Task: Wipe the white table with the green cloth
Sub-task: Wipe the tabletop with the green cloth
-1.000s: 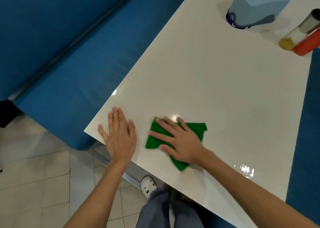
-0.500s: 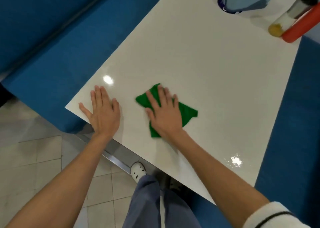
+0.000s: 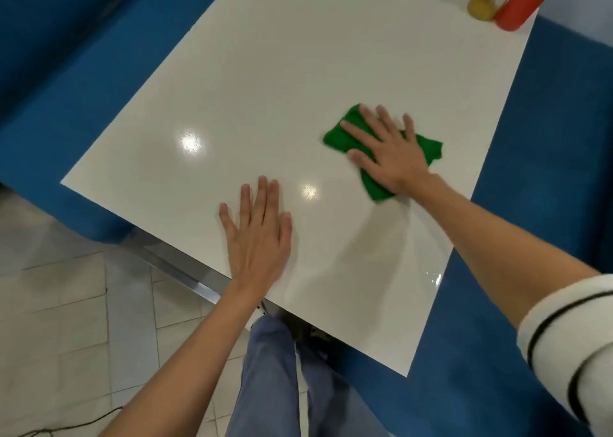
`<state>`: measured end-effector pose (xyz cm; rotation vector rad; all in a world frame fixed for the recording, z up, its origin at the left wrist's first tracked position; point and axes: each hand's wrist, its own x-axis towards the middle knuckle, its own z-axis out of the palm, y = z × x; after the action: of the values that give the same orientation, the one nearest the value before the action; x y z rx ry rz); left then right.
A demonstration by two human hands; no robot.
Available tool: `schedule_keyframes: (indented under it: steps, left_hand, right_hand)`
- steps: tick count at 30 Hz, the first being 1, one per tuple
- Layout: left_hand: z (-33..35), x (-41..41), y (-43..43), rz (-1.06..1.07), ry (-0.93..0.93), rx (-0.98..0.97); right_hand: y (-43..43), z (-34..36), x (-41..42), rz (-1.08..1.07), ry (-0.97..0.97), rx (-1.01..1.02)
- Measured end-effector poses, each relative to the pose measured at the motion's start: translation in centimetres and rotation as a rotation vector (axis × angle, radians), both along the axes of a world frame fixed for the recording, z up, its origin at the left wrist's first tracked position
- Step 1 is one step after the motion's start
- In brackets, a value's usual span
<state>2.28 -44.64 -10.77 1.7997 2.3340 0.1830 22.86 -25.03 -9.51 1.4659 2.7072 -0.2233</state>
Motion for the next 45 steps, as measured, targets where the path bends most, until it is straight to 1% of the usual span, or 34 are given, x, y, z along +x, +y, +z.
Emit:
schedule_keyframes:
  steps: [2, 5, 6, 7, 8, 10, 13, 15, 17, 19, 21, 23, 26, 28, 29, 30, 32, 35, 37, 39, 40, 41, 45]
  left_hand:
    - [-0.1, -0.1, 0.2, 0.013, 0.019, -0.008]
    - [-0.1, -0.2, 0.3, 0.014, 0.040, -0.009]
    - [-0.1, 0.0, 0.3, 0.016, 0.040, -0.013]
    - [-0.1, 0.0, 0.3, 0.018, 0.041, -0.014]
    - [-0.1, 0.0, 0.3, 0.021, 0.039, -0.012]
    - [0.0, -0.1, 0.3, 0.031, 0.022, -0.005]
    - [0.1, 0.0, 0.2, 0.030, 0.013, 0.006]
    - [0.1, 0.0, 0.2, 0.031, 0.008, 0.009]
    - [0.1, 0.0, 0.3, 0.041, 0.001, 0.012]
    - [0.0, 0.0, 0.2, 0.043, 0.006, 0.013]
    - [0.0, 0.0, 0.2, 0.042, 0.012, 0.016]
    - [0.0, 0.1, 0.2, 0.042, 0.009, 0.015]
    - [0.0, 0.1, 0.2, 0.043, 0.009, 0.015]
    - [0.0, 0.0, 0.3, 0.049, 0.002, 0.013]
    - [-0.1, 0.0, 0.3, 0.054, 0.002, 0.017]
    - [0.0, 0.0, 0.3, 0.055, 0.003, 0.020]
    - [0.0, 0.1, 0.3, 0.053, -0.003, 0.017]
    - [-0.1, 0.1, 0.3, 0.048, 0.000, 0.015]
    - [-0.1, 0.1, 0.3, 0.046, -0.002, 0.015]
    - [-0.1, 0.1, 0.3, 0.050, -0.001, 0.015]
    - [-0.1, 0.1, 0.3, 0.050, 0.003, 0.015]
    - [-0.1, 0.1, 0.3, 0.049, 0.005, 0.015]
    - [-0.1, 0.2, 0.4, 0.051, 0.001, 0.017]
  right_hand:
    - [0.5, -0.3, 0.6, -0.151, 0.032, 0.003]
    - [-1.7, -0.8, -1.6, -0.353, 0.084, -0.006]
    - [-3.1, -0.8, -2.4, -0.372, 0.096, -0.012]
    - [-4.7, -0.7, -3.2, -0.346, 0.101, -0.019]
    - [-6.6, -0.7, -3.8, -0.280, 0.100, -0.020]
    - [-10.9, -0.6, -4.2, -0.074, 0.116, -0.019]
    - [-16.3, -0.7, -2.2, 0.229, 0.189, -0.054]
    - [-16.6, -0.9, 0.1, 0.399, 0.278, -0.082]
    - [-14.4, -1.2, 1.8, 0.491, 0.317, -0.060]
    - [-10.6, -1.5, 2.5, 0.424, 0.241, 0.004]
    - [-6.9, -1.1, 3.2, 0.228, 0.116, 0.060]
    - [-3.8, -0.6, 4.1, 0.030, 0.026, 0.041]
    - [-2.1, -0.2, 3.8, -0.187, 0.067, -0.018]
    - [-3.9, -0.3, 2.3, -0.286, 0.104, -0.037]
    - [-5.3, -0.4, 1.5, -0.301, 0.111, -0.037]
    - [-7.1, -0.5, 1.0, -0.289, 0.114, -0.031]
    - [-11.4, -0.5, 0.7, -0.195, 0.128, -0.021]
    - [-17.5, -0.7, 1.8, 0.036, 0.158, 0.000]
    - [-19.0, -0.9, 3.6, 0.232, 0.123, -0.009]
    - [-17.2, -1.0, 5.6, 0.371, 0.083, -0.001]
    - [-15.6, -1.1, 6.2, 0.381, 0.062, 0.009]
    - [-13.9, -1.0, 6.6, 0.347, 0.045, 0.017]
    - [-7.4, -0.3, 7.9, 0.069, 0.013, -0.025]
